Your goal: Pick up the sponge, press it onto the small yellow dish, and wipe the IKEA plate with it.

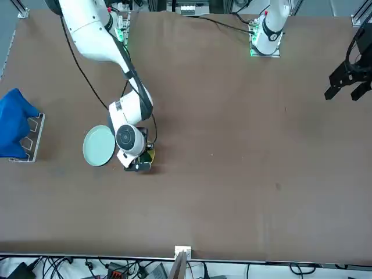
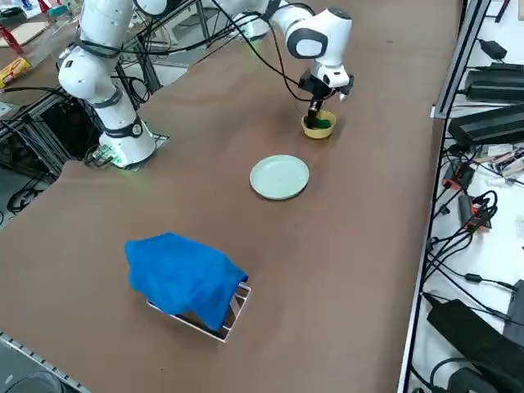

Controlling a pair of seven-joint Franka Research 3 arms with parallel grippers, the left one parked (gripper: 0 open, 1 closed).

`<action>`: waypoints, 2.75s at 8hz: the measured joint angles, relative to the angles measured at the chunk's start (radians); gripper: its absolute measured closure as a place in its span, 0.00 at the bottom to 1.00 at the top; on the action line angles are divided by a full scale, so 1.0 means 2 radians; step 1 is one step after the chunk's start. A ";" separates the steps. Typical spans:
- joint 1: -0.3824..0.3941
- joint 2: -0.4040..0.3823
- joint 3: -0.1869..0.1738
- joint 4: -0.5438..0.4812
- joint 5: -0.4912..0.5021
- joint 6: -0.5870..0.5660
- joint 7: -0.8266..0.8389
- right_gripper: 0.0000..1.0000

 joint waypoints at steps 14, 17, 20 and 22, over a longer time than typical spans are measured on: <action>-0.001 0.010 0.001 0.009 0.000 0.003 -0.017 0.90; -0.001 -0.027 0.003 0.016 0.000 -0.031 -0.017 0.90; -0.014 -0.083 0.001 0.012 0.000 -0.073 -0.021 0.90; -0.051 -0.108 -0.001 -0.015 0.000 -0.074 -0.062 0.90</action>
